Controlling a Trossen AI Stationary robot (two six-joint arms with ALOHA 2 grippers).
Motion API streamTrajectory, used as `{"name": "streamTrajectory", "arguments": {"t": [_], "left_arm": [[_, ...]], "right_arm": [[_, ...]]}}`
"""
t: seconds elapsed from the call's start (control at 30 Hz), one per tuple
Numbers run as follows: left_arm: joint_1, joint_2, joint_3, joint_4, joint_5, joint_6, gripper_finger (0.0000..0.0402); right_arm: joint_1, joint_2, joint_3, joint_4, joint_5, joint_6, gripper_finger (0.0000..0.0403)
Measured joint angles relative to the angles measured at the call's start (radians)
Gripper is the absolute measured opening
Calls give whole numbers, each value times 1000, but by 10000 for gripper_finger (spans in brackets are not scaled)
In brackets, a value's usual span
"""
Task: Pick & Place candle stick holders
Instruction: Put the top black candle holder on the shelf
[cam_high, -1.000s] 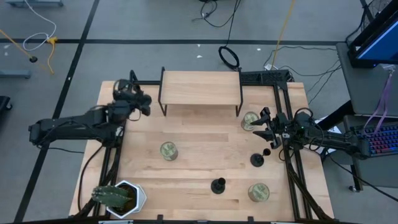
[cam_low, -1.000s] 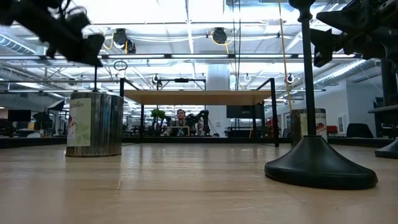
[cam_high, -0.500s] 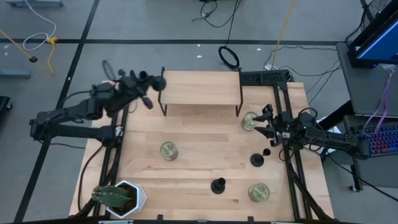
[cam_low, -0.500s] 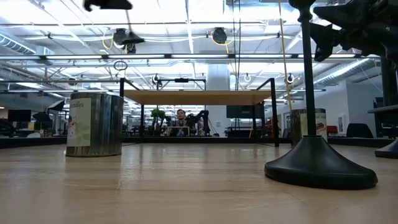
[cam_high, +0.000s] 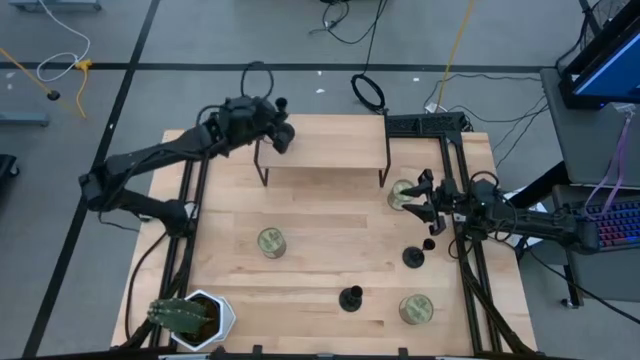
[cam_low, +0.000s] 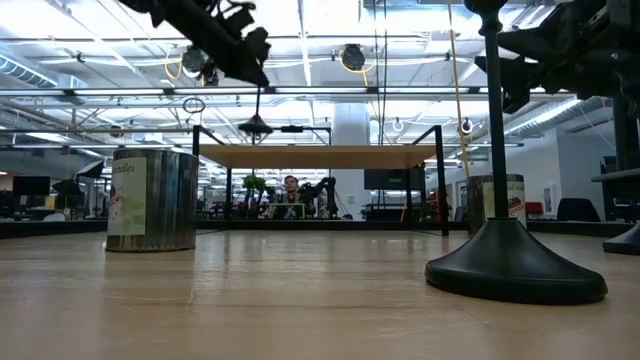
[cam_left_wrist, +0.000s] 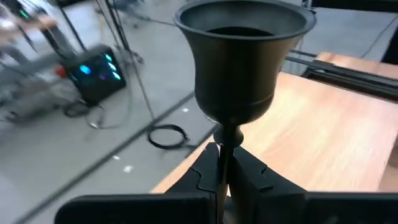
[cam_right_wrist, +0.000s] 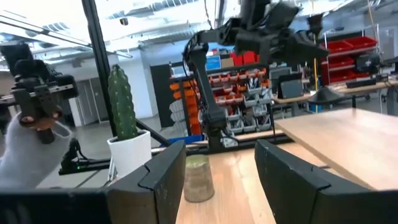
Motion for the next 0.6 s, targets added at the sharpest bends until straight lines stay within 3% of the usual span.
{"name": "streamTrajectory", "arguments": {"t": [0.27, 0.4, 0.6], "left_arm": [[153, 37, 2, 0, 111, -70, 17], [174, 65, 3, -5, 176, -70, 13], [176, 118, 3, 37, 164, -70, 24]], "right_arm": [[0, 26, 0, -9, 0, 0, 185], [0, 33, 0, -10, 0, 0, 185], [0, 37, 0, -8, 0, 33, 185]]}}
